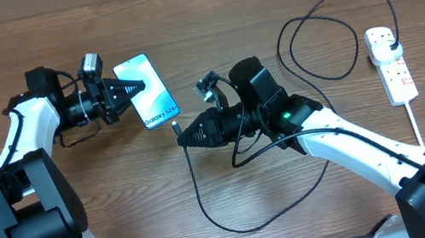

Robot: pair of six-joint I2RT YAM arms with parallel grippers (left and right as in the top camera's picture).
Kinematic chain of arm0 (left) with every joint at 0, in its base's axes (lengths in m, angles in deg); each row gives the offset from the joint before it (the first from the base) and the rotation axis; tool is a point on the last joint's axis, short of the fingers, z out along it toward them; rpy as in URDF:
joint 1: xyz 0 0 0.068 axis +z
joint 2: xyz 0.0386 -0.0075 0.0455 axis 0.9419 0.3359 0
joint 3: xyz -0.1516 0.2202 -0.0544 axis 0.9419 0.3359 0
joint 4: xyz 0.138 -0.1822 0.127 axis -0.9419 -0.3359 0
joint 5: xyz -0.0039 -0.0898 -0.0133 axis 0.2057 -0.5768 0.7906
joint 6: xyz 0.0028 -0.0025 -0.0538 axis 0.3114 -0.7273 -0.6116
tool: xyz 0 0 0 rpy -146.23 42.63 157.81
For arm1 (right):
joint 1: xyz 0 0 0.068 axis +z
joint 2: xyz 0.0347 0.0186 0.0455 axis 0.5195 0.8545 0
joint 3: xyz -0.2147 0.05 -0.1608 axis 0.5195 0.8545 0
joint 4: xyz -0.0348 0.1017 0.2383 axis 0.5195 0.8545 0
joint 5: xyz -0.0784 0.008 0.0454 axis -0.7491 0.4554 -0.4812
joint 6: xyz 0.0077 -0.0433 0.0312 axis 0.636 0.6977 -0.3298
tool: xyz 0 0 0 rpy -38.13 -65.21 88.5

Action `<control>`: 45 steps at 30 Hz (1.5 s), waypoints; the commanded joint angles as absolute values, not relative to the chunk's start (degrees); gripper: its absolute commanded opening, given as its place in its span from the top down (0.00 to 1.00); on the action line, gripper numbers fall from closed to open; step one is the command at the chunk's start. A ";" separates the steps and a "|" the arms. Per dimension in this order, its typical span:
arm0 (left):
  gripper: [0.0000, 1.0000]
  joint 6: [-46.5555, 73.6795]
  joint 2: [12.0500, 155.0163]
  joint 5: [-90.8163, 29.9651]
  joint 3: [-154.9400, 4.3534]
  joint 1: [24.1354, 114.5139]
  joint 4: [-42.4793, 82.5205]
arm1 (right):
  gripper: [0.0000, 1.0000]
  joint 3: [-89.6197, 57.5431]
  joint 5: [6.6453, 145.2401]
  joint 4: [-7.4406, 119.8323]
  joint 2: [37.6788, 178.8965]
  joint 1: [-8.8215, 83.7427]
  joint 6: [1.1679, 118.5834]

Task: Plug charger to phone and switch on socket
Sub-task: 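Move the plug up to the phone's bottom port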

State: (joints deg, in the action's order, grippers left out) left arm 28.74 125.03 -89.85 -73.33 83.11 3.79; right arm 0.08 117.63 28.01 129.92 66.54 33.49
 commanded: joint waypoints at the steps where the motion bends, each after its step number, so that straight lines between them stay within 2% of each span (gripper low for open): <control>1: 0.96 28.15 124.29 -93.40 -73.26 83.08 4.32 | 0.96 0.58 115.73 25.50 129.04 66.52 29.12; 12: 0.96 28.13 124.29 -93.40 -73.26 83.08 6.59 | 0.96 8.43 116.87 7.53 129.04 67.66 21.65; 45: 0.96 28.35 124.29 -93.40 -73.26 79.72 7.14 | 0.96 10.59 114.25 5.87 129.04 66.93 18.24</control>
